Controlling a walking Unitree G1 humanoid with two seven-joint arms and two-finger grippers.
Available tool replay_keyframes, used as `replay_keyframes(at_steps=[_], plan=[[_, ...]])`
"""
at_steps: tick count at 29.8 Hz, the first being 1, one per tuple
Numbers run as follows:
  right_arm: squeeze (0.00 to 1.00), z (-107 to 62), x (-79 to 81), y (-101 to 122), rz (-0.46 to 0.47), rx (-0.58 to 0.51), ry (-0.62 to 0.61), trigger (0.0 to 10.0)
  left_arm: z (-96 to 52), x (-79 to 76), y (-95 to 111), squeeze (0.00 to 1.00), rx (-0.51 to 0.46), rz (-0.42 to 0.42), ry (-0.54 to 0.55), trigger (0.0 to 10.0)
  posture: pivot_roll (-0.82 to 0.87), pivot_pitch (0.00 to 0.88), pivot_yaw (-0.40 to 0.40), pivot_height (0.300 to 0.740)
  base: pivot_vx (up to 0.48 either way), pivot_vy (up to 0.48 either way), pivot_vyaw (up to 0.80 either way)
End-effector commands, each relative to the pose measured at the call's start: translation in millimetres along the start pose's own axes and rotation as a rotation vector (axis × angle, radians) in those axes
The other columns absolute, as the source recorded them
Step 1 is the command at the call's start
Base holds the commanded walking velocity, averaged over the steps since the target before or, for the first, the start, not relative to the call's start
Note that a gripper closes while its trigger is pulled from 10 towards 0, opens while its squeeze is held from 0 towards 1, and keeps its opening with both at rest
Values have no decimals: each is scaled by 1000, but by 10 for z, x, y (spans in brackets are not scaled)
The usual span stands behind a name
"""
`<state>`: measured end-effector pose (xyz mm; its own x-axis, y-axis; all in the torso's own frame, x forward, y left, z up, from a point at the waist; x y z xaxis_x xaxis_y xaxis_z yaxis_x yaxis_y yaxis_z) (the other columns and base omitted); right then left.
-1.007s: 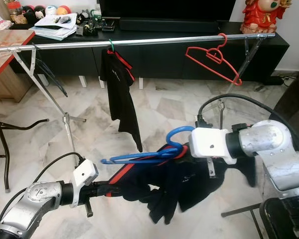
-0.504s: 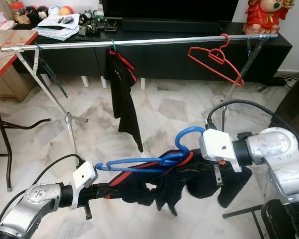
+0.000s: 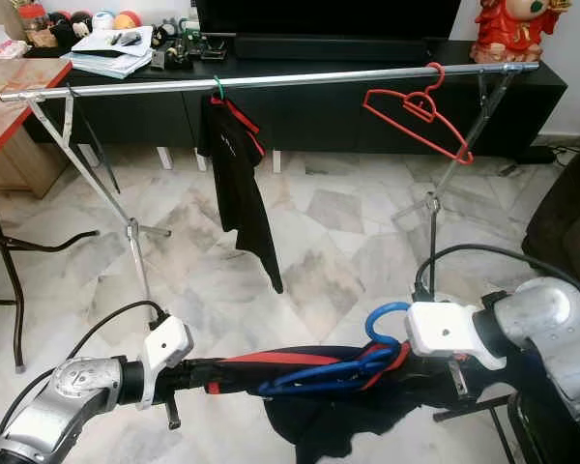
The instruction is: Hang hanger
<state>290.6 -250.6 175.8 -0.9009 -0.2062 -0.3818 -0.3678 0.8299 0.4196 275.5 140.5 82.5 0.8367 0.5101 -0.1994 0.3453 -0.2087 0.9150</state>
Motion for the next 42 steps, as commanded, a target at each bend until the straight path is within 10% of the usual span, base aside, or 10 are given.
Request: replay_keyframes(at_steps=[1,7,21,32,42], plan=[[0,-106,-66,-129,-19,131,-60,0,-78,49,-63,0,45,5,30,0,-81,186,25,740,0,0,0],[0,-16,-148,-187,-55,224,-178,0,-72,37,-25,0,60,18,2,0,-87,181,27,740,0,0,0],[0,730,252,-9,160,-24,-161,0,-17,-68,455,0,-65,39,-100,0,-67,161,31,740,0,0,0],[0,1072,25,-6,411,-59,-494,0,-62,-511,601,0,-90,35,-326,0,-29,130,16,740,0,0,0],[0,1440,249,574,405,-374,-199,0,55,-737,619,0,-81,35,-393,0,-15,119,15,740,0,0,0]])
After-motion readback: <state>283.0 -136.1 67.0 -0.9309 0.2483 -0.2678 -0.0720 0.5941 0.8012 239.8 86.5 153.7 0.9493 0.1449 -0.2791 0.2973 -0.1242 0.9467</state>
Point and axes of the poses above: a point about 5 cm out from each wrist's last joint towards the gripper, its own z axis pointing out of the wrist towards the gripper, its own y axis along the axis of the wrist's last joint, x = y × z, the point moved 1 cm from there along z, pointing out of the wrist towards the gripper, and after that the axes turned 14 degrees about -z, right-handed, at the moved point
